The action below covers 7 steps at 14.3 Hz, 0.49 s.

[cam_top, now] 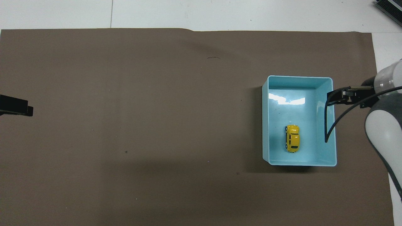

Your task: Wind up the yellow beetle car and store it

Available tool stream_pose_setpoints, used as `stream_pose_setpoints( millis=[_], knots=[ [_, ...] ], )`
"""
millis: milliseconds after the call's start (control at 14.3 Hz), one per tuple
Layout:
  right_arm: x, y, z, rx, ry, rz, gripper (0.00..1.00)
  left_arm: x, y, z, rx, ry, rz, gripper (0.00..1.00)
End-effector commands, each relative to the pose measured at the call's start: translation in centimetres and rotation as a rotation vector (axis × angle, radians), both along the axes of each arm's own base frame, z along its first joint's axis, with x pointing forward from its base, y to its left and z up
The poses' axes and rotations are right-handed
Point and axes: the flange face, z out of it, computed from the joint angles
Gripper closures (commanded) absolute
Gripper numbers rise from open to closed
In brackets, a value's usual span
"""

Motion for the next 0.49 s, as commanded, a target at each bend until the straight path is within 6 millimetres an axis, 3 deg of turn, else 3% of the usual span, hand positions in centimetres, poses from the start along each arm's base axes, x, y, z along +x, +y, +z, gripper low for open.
stream_pose_setpoints(
  millis=[0,210,420],
  knots=[
    [-1.3,0.2,1.9,0.004,0.02,-0.025,0.0,-0.7,0.3,0.2,0.004,0.001,-0.002,0.0],
    [-1.5,0.3,5.1,0.083,0.009,-0.073,0.0,-0.7,0.3,0.2,0.004,0.001,-0.002,0.0],
    [-1.6,0.7,5.0,0.077,0.0,-0.063,0.0,-0.7,0.3,0.2,0.003,0.001,-0.002,0.0]
  ],
)
